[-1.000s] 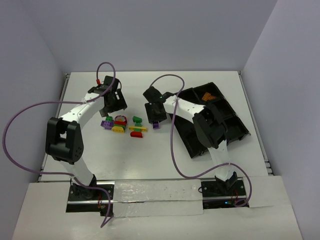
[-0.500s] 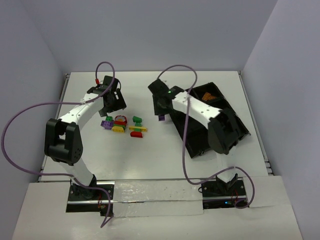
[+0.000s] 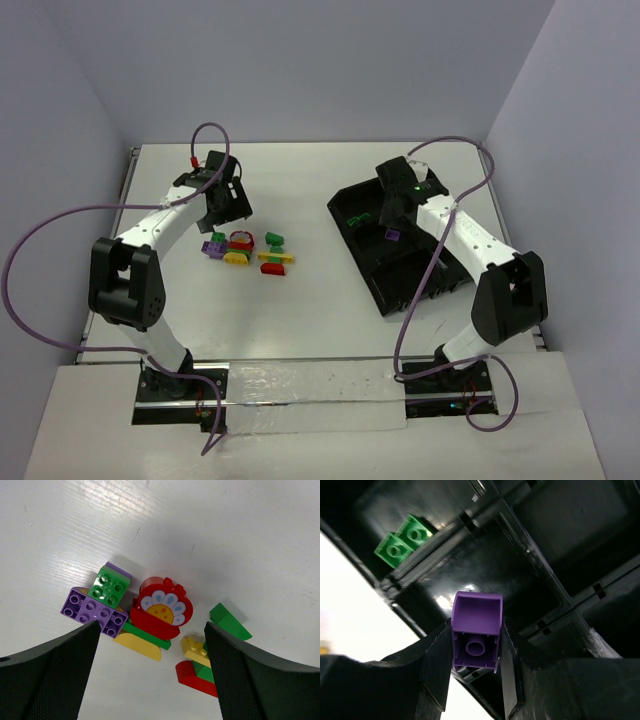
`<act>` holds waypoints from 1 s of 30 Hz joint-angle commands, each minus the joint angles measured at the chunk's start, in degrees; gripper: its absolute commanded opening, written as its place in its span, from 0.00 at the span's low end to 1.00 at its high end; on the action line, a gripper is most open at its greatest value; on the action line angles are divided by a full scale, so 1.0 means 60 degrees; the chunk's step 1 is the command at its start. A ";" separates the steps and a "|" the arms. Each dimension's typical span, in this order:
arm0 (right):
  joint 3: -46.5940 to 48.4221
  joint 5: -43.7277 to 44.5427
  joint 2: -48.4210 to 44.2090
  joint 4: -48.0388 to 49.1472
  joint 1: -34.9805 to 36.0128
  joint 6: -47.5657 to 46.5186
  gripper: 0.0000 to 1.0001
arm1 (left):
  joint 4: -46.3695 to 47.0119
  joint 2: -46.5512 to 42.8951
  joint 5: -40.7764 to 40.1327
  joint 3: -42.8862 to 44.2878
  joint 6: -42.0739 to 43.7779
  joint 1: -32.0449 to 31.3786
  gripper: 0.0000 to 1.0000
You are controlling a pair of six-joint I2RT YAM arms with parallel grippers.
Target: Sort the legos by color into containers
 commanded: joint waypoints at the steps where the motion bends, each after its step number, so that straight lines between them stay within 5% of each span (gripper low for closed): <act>1: -0.0126 0.0124 0.0137 0.0448 -0.0088 0.0048 0.23 | -0.0172 -0.0208 0.0070 0.0599 0.0087 0.0048 0.92; 6: -0.0242 -0.0021 0.0453 0.0828 -0.0102 -0.0165 0.66 | -0.0363 -0.0262 0.0127 0.0754 0.0154 0.0048 0.92; 9: -0.0053 0.0003 0.0421 0.0926 -0.0088 -0.0269 0.79 | -0.0400 -0.0271 0.0120 0.0790 0.0225 0.0048 0.92; 15: 0.0439 -0.0072 -0.0063 0.1041 0.0199 -0.0827 0.77 | -0.0537 -0.0289 0.0155 0.0916 0.0203 0.0028 0.92; 21: 0.1404 -0.0801 0.0158 0.1469 0.1845 -0.2192 0.76 | -0.0502 -0.0589 -0.0149 0.0658 0.0054 0.0004 0.91; 30: 0.4455 -0.1864 0.3030 0.0707 0.4219 -0.2885 0.77 | -0.0715 -0.0692 -0.0150 0.0515 -0.0302 -0.0127 0.91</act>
